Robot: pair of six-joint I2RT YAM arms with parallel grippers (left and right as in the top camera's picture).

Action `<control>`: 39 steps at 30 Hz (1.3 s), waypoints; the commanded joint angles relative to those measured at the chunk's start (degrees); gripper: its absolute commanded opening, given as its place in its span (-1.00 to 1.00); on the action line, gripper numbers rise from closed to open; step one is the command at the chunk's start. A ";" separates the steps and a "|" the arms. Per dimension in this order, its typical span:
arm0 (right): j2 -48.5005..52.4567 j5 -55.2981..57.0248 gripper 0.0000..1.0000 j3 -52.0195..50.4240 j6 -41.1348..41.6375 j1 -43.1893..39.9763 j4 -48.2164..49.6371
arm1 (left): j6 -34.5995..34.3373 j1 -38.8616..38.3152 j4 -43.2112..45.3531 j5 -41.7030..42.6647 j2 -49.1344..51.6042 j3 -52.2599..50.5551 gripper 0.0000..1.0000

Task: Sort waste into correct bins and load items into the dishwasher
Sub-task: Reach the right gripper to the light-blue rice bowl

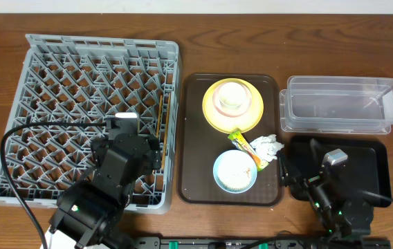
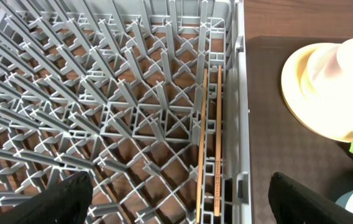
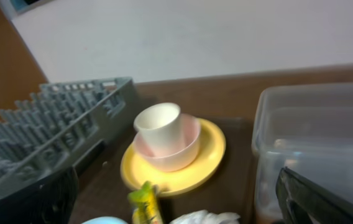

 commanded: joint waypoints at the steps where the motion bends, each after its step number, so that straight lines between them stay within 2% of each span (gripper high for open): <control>1: 1.03 -0.66 0.99 9.20 4.09 -0.13 -6.36 | -0.09 0.02 -0.20 0.09 0.11 0.28 0.83; 4: 4.66 3.17 0.98 18.95 1.64 -0.13 -15.12 | -0.09 0.02 -0.20 0.07 0.20 0.28 0.83; 7: 12.41 4.85 0.99 31.36 0.55 -0.11 -25.16 | -0.09 0.02 -0.20 0.07 0.31 0.26 0.83; 15: 44.61 8.37 0.98 65.85 -3.45 -0.11 -67.34 | -0.09 0.02 -0.20 0.09 0.31 0.28 0.83; 17: 51.91 5.97 0.98 71.80 -3.54 -0.11 -74.20 | -0.09 0.02 -0.20 0.07 0.31 0.28 0.84; 19: 57.66 4.39 0.99 75.63 -3.87 -0.11 -77.11 | -0.09 0.02 -0.20 0.07 0.31 0.28 0.84; 23: 64.54 -9.05 0.98 76.59 -9.33 -0.07 -76.46 | -0.09 0.02 -0.20 0.07 0.31 0.28 0.84; 24: 65.77 -13.20 0.89 76.26 -9.90 -0.04 -75.14 | -0.09 0.02 -0.20 0.07 0.31 0.28 0.84; 26: 67.91 -16.48 0.33 75.41 -7.54 0.09 -71.78 | -0.09 0.02 -0.20 0.07 0.31 0.28 0.84; 28: 69.44 -14.71 0.01 74.31 -2.95 1.18 -68.72 | -0.09 0.02 -0.20 0.07 0.31 0.28 0.84; 30: 70.10 -10.43 -0.11 72.52 1.62 3.80 -65.64 | -0.09 0.02 -0.20 0.07 0.31 0.26 0.84; 32: 70.10 -5.51 -0.08 69.85 5.62 8.09 -61.81 | -0.09 0.02 -0.20 0.07 0.31 0.28 0.84; 35: 70.14 -7.17 -0.01 65.09 6.23 15.08 -52.43 | -0.09 0.02 -0.20 0.07 0.31 0.28 0.84; 37: 70.18 -8.09 0.44 61.31 6.25 19.41 -45.42 | -0.09 0.02 -0.20 0.09 0.31 0.28 0.84; 38: 70.20 -8.22 0.59 59.63 6.29 21.16 -42.18 | -0.09 0.02 -0.17 0.07 0.31 0.28 0.84; 39: 70.29 -8.22 0.58 57.75 6.84 23.08 -38.56 | -0.09 0.02 -0.20 0.09 0.31 0.28 0.84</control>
